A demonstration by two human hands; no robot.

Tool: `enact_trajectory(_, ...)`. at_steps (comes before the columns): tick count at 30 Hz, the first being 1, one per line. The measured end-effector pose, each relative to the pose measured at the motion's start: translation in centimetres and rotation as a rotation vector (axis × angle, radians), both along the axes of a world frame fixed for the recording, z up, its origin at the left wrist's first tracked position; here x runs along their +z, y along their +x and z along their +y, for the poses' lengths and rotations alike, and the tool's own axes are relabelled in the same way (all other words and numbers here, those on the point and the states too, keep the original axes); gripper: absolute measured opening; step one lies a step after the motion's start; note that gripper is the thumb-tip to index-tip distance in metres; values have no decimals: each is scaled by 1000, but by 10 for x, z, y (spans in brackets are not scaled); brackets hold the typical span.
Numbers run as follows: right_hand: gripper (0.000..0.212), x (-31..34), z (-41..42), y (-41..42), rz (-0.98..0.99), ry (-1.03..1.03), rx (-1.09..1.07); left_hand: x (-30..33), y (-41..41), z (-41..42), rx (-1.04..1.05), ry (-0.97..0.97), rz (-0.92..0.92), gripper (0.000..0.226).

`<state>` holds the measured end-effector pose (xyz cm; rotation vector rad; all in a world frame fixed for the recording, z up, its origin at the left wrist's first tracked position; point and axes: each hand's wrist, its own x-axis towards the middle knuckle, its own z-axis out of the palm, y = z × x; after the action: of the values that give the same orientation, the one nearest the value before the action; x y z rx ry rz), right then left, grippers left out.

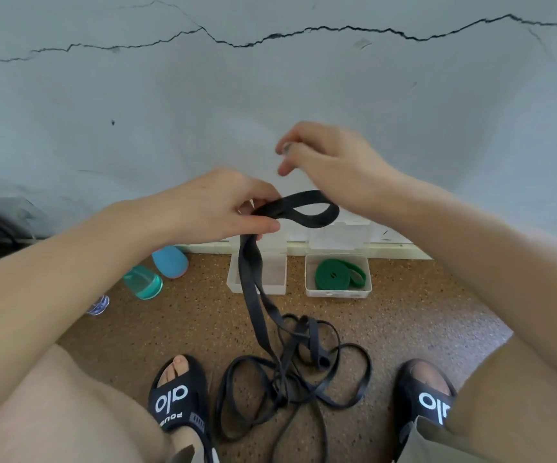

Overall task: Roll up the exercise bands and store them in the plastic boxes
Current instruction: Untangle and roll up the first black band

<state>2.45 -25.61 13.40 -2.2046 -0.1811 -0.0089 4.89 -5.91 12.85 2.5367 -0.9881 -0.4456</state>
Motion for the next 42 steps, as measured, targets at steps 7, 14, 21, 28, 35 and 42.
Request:
enact_trajectory(7, 43, -18, 16, 0, 244, -114, 62, -2, -3, -4, 68, -133, 107, 17)
enact_trajectory(14, 10, -11, 10, 5, 226, 436, 19, -12, -2, -1, 153, -268, 246, 23)
enact_trajectory(21, 3, 0, -17, 19, 164, 730, -183, -17, 1, 4, 137, -255, 310, 7)
enact_trajectory(28, 10, -6, -38, 25, 212, 572, -226, -3, 6, 17, 188, -262, 272, 18)
enact_trajectory(35, 8, 2, -32, 24, 165, 754, -178, -7, 4, 12, 126, -93, 122, 5)
enact_trajectory(42, 10, 3, -47, 31, 132, 794, -267, -5, 3, 14, 142, -134, 114, 5)
